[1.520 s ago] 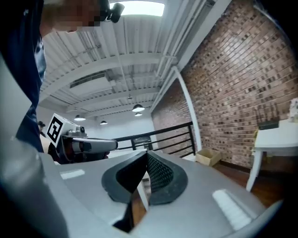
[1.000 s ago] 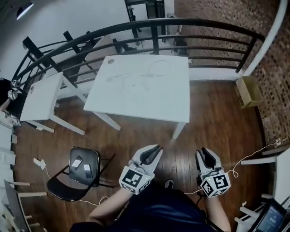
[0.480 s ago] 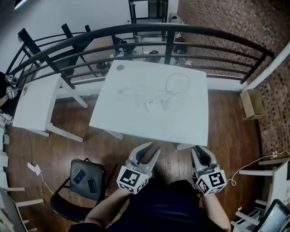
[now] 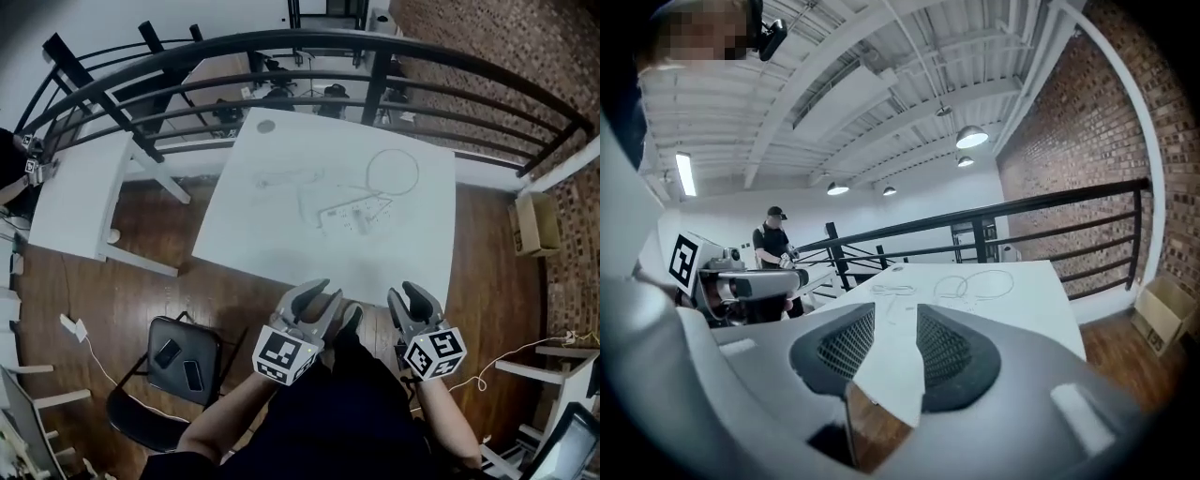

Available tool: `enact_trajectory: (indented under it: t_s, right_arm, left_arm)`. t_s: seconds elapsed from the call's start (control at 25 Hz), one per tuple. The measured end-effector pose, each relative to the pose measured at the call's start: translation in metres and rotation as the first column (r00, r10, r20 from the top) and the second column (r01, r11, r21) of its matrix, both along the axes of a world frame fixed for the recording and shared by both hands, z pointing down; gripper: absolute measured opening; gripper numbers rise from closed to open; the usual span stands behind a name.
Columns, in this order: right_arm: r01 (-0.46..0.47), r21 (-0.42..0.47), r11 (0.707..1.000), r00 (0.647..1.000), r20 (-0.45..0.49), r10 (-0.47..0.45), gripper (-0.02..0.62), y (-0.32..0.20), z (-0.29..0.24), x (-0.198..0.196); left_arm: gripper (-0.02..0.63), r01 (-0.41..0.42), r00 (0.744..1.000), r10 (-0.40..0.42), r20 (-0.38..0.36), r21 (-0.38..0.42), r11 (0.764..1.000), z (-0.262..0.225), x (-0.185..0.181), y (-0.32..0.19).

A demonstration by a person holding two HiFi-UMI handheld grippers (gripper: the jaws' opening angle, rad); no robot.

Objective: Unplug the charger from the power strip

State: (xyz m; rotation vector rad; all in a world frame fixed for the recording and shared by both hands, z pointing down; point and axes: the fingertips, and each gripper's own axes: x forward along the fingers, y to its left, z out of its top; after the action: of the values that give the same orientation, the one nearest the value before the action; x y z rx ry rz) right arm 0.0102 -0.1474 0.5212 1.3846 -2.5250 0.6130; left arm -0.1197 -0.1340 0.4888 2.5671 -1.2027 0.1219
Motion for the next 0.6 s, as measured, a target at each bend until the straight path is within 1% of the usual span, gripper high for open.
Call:
enact_trajectory:
  t_s: [0.2,0.32,0.44,0.52,0.6]
  right_arm:
    - [0.047,-0.029,0.998,0.998,0.039,-0.046,0.146,-0.044,0.02,-0.005]
    - [0.084,-0.054,0.995,0.995,0.062,-0.081,0.155,-0.065,0.031,-0.01]
    - [0.103,-0.079,0.992,0.991,0.089,-0.096,0.188,-0.084,0.041,-0.014]
    - [0.106,-0.089,0.99,0.992,0.084,-0.098,0.195,-0.095,0.05,-0.013]
    - [0.107,-0.098,0.989,0.993,0.068,-0.1,0.196,-0.107,0.058,-0.013]
  left_arm:
    - [0.127,0.017,0.998,-0.012,0.054,-0.087,0.996,0.018,0.014,-0.031]
    - [0.127,0.057,0.99,-0.047,0.133,-0.079,0.995,0.031,0.017,-0.055]
    - [0.127,0.083,0.971,-0.068,0.228,-0.057,0.995,0.048,0.022,-0.075]
    - [0.127,0.091,0.961,-0.071,0.269,-0.064,0.994,0.062,0.027,-0.086]
    - [0.134,0.101,0.951,-0.071,0.302,-0.087,0.991,0.077,0.027,-0.097]
